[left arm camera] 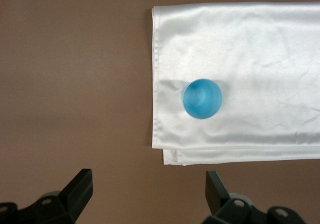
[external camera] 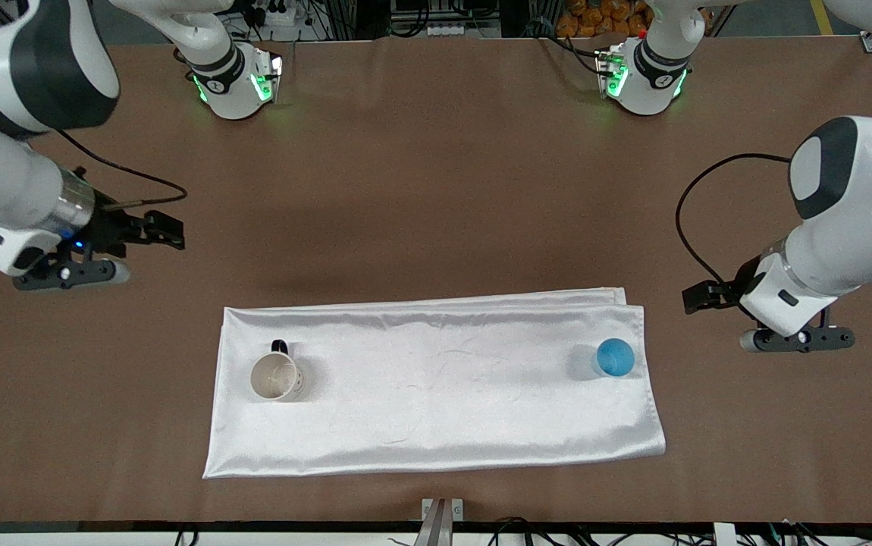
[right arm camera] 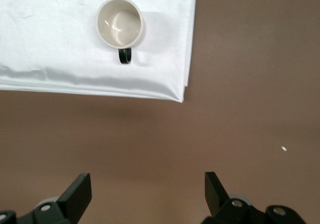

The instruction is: Place blue cup into white mug on table

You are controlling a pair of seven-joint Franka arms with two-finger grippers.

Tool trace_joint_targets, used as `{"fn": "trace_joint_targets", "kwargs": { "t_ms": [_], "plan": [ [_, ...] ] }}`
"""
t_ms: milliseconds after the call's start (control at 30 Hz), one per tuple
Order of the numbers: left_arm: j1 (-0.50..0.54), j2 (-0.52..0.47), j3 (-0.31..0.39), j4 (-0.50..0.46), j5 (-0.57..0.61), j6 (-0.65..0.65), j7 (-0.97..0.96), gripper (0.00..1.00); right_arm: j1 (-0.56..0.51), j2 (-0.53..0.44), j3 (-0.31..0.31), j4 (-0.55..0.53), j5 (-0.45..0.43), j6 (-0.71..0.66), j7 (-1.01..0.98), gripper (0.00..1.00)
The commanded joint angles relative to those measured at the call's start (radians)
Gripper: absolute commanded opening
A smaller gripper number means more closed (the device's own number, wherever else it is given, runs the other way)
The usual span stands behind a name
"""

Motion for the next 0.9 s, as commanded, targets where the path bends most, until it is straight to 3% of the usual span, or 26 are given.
{"fn": "trace_joint_targets", "kwargs": {
  "t_ms": [0,700,867],
  "plan": [
    [-0.007,0.042,-0.006,0.007,-0.013,0.039,-0.013,1.00,0.017,0.118,0.013,0.023,0.012,0.085,0.013,1.00],
    [-0.031,0.202,-0.007,0.006,-0.001,0.200,-0.067,1.00,0.096,0.364,0.008,0.022,-0.021,0.395,0.017,1.00],
    [-0.065,0.222,-0.003,-0.001,0.004,0.231,-0.112,1.00,0.108,0.415,0.005,0.022,-0.067,0.478,0.017,1.00]
  ]
}}
